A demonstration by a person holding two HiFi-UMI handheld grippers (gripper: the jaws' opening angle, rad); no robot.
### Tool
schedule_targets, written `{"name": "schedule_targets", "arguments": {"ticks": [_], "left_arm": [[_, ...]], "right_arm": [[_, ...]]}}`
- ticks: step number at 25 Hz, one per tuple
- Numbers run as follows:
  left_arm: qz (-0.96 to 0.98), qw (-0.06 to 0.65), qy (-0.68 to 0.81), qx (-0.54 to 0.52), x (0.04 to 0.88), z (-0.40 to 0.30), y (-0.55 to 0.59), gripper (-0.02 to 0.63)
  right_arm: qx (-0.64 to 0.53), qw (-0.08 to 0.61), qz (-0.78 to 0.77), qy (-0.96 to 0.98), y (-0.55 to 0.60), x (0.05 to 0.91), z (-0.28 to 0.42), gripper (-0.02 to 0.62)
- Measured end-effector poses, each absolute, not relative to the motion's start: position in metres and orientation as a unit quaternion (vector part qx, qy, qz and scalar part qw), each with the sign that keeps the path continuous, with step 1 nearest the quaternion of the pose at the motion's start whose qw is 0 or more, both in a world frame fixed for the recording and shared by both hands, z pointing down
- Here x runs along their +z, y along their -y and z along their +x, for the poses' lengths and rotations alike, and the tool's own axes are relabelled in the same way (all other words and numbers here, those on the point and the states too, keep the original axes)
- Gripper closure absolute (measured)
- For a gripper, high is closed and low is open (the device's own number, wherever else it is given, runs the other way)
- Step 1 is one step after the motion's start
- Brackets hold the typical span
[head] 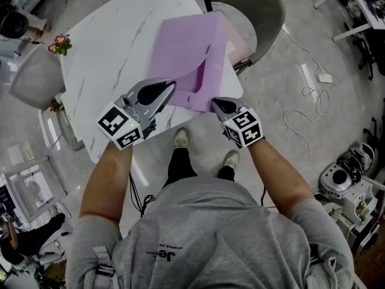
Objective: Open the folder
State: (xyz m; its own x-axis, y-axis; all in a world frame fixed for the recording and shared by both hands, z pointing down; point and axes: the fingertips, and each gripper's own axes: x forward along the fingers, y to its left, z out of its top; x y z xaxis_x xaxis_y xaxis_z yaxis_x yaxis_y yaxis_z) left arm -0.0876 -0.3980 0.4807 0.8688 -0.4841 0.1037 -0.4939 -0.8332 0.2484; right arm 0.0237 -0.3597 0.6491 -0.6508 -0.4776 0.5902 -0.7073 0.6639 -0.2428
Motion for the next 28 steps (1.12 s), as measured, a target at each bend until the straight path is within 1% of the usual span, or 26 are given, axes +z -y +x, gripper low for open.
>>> {"name": "schedule_targets", "arguments": {"ticks": [7, 16, 21, 28], "left_arm": [[0.922, 0.143, 0.358, -0.037, 0.457, -0.164, 0.407, 0.546], [0.853, 0.158, 0.49, -0.086, 0.465, -0.274, 0.419, 0.546], [0.803, 0.154, 0.571, -0.076, 0.489, -0.34, 0.424, 0.546], [0.744, 0.161, 0.649, 0.0, 0.543, -0.404, 0.434, 0.543]], "right_arm": [[0.24, 0.25, 0.337, 0.875, 0.362, 0.648, 0.021, 0.592], [0.241, 0.262, 0.334, 0.873, 0.365, 0.65, 0.013, 0.592], [0.241, 0.264, 0.334, 0.872, 0.364, 0.648, 0.013, 0.592], [0.24, 0.269, 0.336, 0.87, 0.365, 0.647, 0.012, 0.592]]}}
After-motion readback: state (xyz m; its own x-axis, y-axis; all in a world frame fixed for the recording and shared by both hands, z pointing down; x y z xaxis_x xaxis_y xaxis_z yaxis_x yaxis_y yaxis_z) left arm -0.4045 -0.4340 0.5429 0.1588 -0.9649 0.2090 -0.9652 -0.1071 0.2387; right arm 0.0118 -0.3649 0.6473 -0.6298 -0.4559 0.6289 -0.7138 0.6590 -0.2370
